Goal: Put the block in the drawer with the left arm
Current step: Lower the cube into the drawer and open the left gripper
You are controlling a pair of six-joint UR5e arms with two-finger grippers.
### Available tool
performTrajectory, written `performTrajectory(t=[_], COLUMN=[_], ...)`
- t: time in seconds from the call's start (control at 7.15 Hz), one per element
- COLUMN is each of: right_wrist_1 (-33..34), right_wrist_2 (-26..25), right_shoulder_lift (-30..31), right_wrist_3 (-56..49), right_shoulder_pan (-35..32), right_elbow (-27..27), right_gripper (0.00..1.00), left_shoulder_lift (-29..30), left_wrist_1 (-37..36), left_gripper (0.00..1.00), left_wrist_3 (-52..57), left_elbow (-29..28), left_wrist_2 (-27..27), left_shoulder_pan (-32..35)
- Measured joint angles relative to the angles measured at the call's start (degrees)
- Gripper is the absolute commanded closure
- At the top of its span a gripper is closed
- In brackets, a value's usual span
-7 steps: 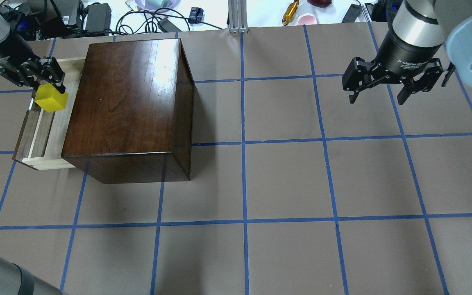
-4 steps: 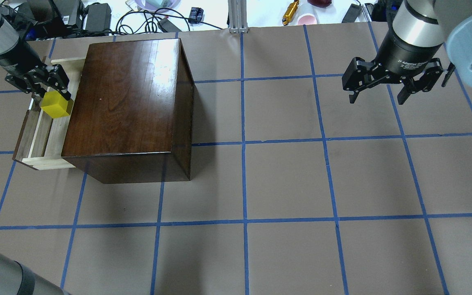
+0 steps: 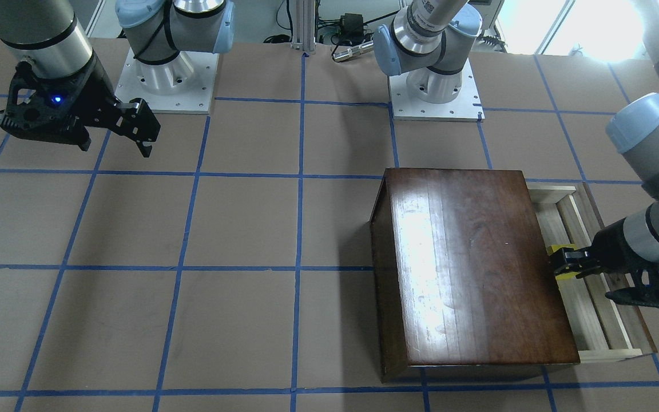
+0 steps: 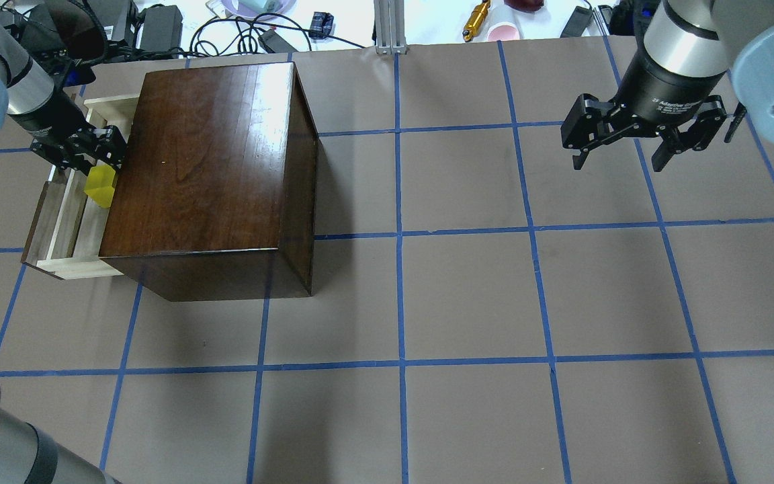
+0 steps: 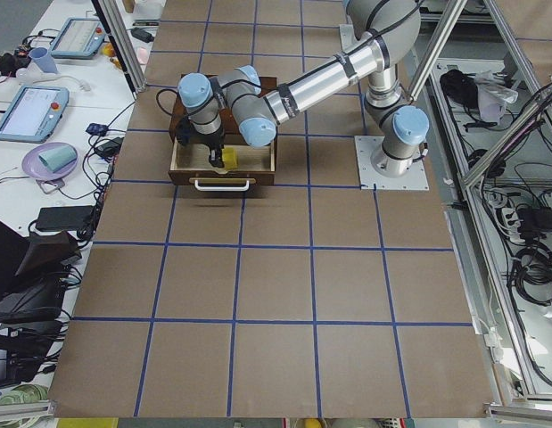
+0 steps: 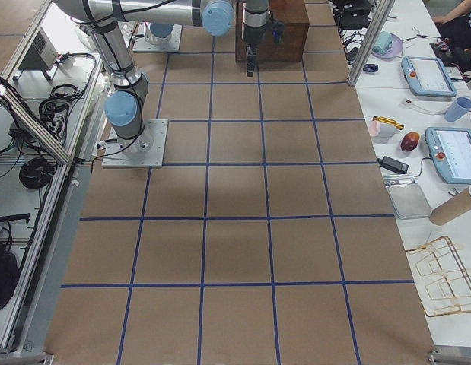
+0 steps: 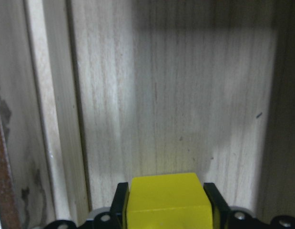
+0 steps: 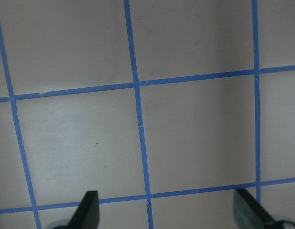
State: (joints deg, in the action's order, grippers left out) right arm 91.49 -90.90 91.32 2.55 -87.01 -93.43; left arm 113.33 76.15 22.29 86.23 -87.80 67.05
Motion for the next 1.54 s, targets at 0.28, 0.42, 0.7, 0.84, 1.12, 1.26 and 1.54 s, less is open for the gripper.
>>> performTrajectory(t=[0.28,0.42,0.7,0.84,1.12,1.26,1.54], right_wrist_1=[0.0,0.0,0.0,0.0,0.0,0.0,0.0], right_wrist_2=[0.0,0.0,0.0,0.0,0.0,0.0,0.0], right_shoulder_lift=[0.0,0.0,0.0,0.0,0.0,0.0,0.0], right_wrist_3=[0.0,0.0,0.0,0.0,0.0,0.0,0.0], right_shoulder_pan=[0.0,0.0,0.0,0.0,0.0,0.0,0.0], right_elbow=[0.0,0.0,0.0,0.0,0.0,0.0,0.0], right_gripper=[0.00,0.00,0.00,0.00,0.00,0.00,0.00], left_shoulder_lift=[-2.4,-4.5,-9.5,-12.0,-17.6,-19.7,-22.2], left_wrist_1=[1.0,2.8,9.2,12.2,16.9,18.2,20.8], left_gripper=[0.00,0.00,0.00,0.00,0.00,0.00,0.00], left_wrist_3=[-0.3,-0.4,-0.5,-0.6,-0.6,-0.6,-0.8], left_elbow=[-0.4,-0.9,-3.3,-4.2,-4.6,-4.3,-4.1], left_wrist_2=[-0.1,-0.2,-0.2,-0.3,-0.3,-0.4,-0.8], left_shoulder_pan=[0.1,0.3,0.6,0.7,0.8,1.0,2.4])
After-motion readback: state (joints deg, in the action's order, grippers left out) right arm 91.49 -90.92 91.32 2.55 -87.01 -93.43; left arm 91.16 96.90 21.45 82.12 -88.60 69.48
